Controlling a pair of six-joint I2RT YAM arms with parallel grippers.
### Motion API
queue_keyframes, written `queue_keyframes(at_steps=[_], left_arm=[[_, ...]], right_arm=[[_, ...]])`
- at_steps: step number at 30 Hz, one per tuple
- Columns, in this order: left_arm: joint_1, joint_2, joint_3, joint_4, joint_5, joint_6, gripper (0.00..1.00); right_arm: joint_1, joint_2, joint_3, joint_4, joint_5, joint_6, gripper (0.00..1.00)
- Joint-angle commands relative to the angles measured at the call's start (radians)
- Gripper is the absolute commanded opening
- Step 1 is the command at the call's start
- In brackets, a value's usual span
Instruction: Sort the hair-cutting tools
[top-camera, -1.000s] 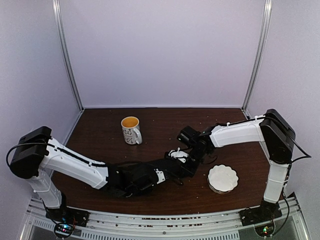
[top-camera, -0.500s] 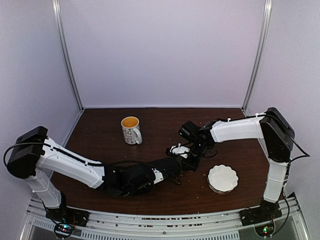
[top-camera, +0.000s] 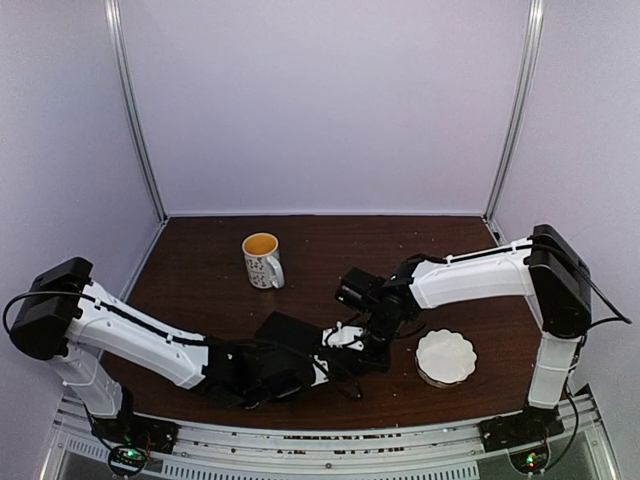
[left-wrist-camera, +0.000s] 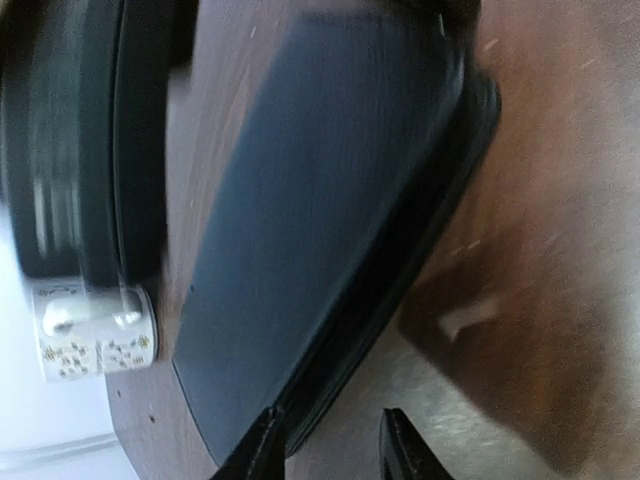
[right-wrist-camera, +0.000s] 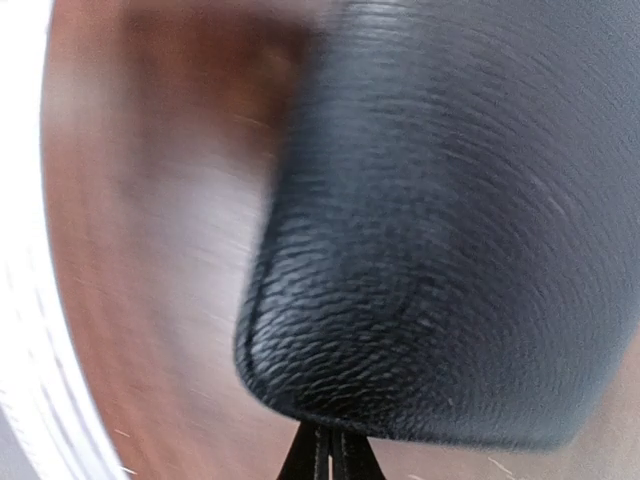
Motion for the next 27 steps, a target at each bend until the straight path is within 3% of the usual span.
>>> queue_keyframes(at_steps=[1, 13, 21, 27], left_arm=[[-0.049, 0.029, 0.076, 0.068, 0.005, 0.068, 0.35], [-0.058, 0.127, 0.114, 0.205, 0.122, 0.206, 0.33], [-0.07, 0.025, 0.004, 0.228, 0.169, 0.208, 0.33], [-0.07, 0.059, 0.008, 0.306, 0.156, 0.299, 0.34]], right_arm=[[0.051, -0.013, 0.035, -0.019, -0.082, 0.023, 0.0], [0.048, -0.01, -0.01, 0.011, -0.105, 0.036, 0.0], [0.031, 0.001, -0.016, 0.012, -0.152, 0.046, 0.0], [0.027, 0.015, 0.005, 0.004, -0.181, 0.051, 0.0]])
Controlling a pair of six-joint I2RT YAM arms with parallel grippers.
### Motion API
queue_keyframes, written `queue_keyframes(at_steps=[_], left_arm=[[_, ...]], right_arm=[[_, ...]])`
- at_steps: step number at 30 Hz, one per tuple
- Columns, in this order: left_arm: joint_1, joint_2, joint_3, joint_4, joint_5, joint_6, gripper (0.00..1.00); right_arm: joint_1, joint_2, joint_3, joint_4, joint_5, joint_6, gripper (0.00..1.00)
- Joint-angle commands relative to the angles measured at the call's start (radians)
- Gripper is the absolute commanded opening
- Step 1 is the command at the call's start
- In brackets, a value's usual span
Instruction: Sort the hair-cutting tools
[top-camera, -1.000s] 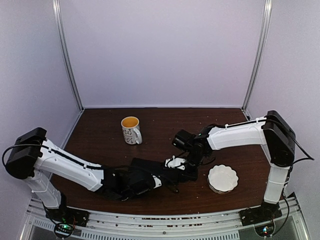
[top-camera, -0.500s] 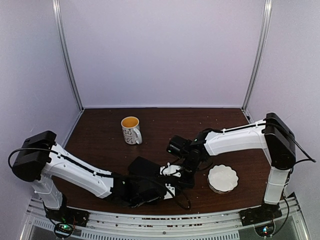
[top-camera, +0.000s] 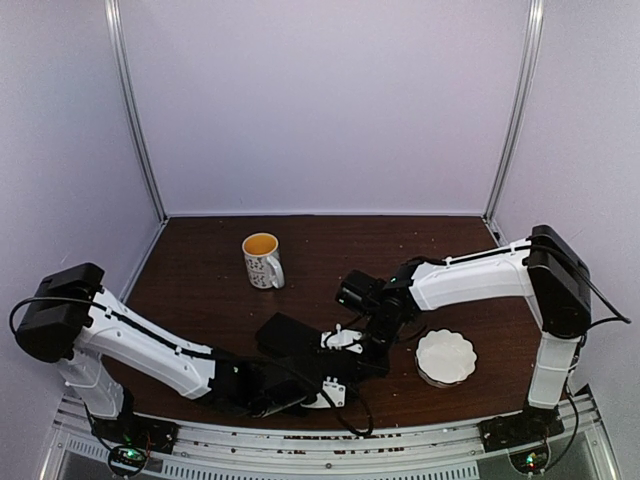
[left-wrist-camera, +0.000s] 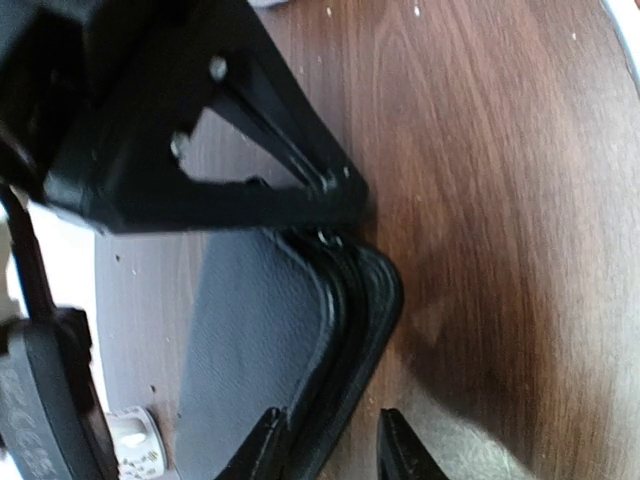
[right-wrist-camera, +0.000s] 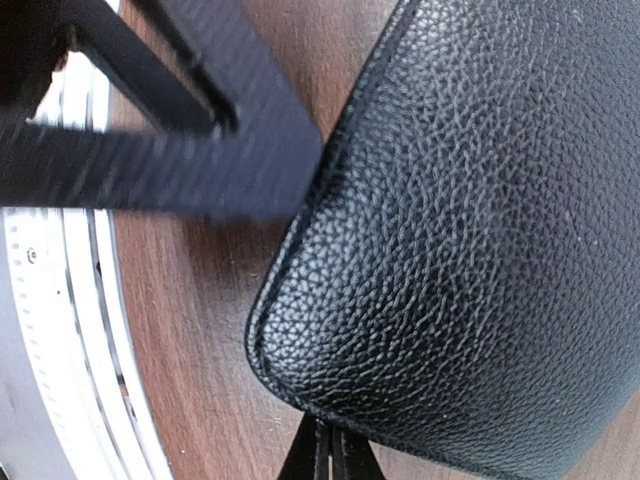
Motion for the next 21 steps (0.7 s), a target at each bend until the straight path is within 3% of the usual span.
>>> queue_keyframes(at_steps=[1, 8, 12, 17, 21], left_arm=[[-0.004, 0.03, 0.022, 0.108, 0.017, 0.09, 0.34], [-0.004, 0.145, 0.101, 0.126, -0.058, 0.159, 0.31], [-0.004, 0.185, 0.119, 0.126, -0.1, 0.189, 0.21], [-0.004, 0.172, 0.107, 0.122, -0.09, 0.189, 0.0], [-0.004, 0.143, 0.075, 0.108, -0.078, 0.158, 0.0]], right_arm=[[-0.007, 0.019, 0.019, -0.008, -0.058, 0.017, 0.0], [-0.007, 0.027, 0.02, -0.014, -0.075, 0.015, 0.0], [-0.008, 0.031, 0.024, -0.017, -0.084, 0.016, 0.0], [-0.02, 0.037, 0.025, -0.027, -0.059, 0.021, 0.0], [-0.075, 0.045, 0.029, -0.042, -0.022, 0.04, 0.0]])
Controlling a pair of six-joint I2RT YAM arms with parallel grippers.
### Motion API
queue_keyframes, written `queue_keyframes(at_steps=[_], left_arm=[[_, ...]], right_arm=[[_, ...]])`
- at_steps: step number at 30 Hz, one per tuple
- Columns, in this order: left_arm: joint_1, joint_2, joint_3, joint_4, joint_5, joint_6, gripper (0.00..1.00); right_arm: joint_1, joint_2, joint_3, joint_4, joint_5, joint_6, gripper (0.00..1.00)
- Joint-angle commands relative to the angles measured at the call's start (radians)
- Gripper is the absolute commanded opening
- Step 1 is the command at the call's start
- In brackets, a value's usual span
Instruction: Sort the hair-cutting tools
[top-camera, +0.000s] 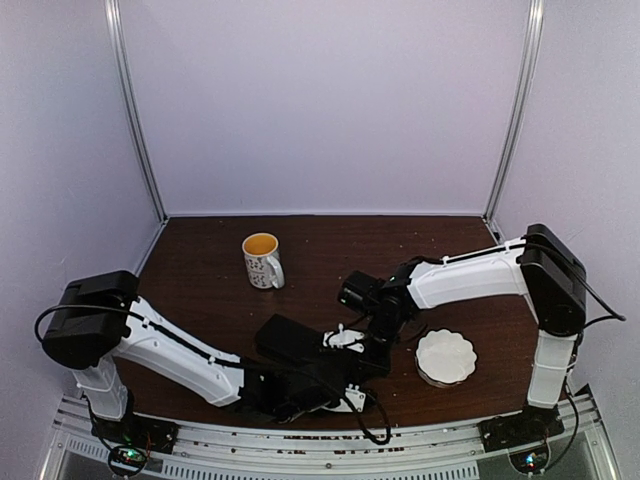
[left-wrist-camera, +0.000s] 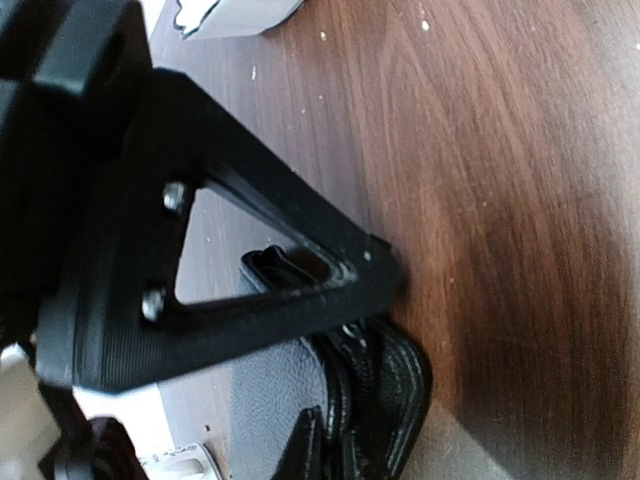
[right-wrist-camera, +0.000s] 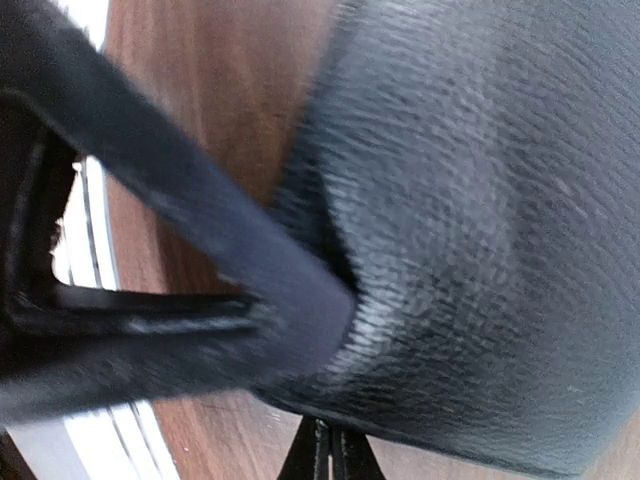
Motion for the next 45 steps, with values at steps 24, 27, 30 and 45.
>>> queue_keyframes(at_steps=[24, 27, 30, 45], left_arm=[[0.06, -0.001, 0.023, -0.081, -0.084, -0.259, 0.0], [0.088, 0.034, 0.079, -0.088, -0.105, -0.294, 0.01], [0.107, 0.043, 0.123, -0.131, -0.118, -0.316, 0.14], [0.293, -0.402, 0.151, -0.501, -0.398, -0.622, 0.98]], right_arm=[[-0.183, -0.044, 0.149, -0.05, 0.17, 0.067, 0.3], [-0.243, -0.109, 0.149, -0.052, 0.157, 0.07, 0.42], [-0.306, -0.153, 0.152, -0.069, 0.15, 0.058, 0.44], [-0.543, -0.572, 0.035, 0.229, 0.231, 0.149, 0.46]])
